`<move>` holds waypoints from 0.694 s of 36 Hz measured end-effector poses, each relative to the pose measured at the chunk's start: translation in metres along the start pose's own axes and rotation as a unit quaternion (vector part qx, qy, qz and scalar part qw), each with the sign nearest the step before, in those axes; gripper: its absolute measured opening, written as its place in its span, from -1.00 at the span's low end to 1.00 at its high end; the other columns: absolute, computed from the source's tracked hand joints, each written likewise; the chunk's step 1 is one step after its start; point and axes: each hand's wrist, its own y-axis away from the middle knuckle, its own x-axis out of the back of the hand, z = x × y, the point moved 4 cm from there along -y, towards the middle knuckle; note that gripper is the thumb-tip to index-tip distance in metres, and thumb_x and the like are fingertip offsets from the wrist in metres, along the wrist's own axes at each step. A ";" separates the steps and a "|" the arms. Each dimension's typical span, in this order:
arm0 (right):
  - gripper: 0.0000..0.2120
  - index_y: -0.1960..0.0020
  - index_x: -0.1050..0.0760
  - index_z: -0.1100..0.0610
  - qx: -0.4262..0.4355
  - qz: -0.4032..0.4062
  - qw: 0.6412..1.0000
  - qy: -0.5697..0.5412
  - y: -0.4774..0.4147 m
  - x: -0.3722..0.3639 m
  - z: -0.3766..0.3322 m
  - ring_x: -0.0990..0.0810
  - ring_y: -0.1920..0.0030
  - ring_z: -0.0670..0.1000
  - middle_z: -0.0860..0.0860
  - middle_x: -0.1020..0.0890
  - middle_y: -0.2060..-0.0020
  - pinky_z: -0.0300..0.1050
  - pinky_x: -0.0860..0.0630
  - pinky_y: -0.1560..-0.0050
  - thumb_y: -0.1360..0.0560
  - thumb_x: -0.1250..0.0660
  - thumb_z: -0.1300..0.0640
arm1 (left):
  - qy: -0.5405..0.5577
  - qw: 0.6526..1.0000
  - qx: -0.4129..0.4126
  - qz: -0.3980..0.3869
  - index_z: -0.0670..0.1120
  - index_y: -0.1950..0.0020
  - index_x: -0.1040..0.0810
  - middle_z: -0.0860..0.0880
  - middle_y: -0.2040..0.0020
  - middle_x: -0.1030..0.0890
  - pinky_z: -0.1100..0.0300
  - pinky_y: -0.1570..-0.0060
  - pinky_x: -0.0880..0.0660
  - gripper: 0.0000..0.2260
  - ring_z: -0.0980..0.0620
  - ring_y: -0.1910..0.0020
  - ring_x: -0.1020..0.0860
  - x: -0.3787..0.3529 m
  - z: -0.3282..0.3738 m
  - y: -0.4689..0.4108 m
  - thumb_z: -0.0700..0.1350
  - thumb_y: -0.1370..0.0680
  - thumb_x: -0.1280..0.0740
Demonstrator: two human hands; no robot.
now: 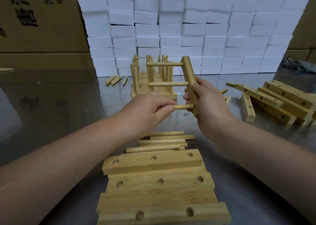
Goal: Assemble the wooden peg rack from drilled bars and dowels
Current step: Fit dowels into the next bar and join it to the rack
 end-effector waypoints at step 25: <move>-0.73 -0.21 -0.41 -0.06 0.025 -0.045 0.998 -0.037 0.006 -0.008 -0.012 -0.49 0.31 -0.05 0.00 -0.53 0.32 -0.05 -0.45 0.06 -0.62 -0.05 0.18 | 0.044 0.999 -0.007 0.025 0.08 0.09 -0.61 0.00 0.18 -0.60 0.37 0.15 -0.37 -0.87 0.17 0.17 -0.46 0.009 0.010 0.001 -0.07 -0.54 -0.27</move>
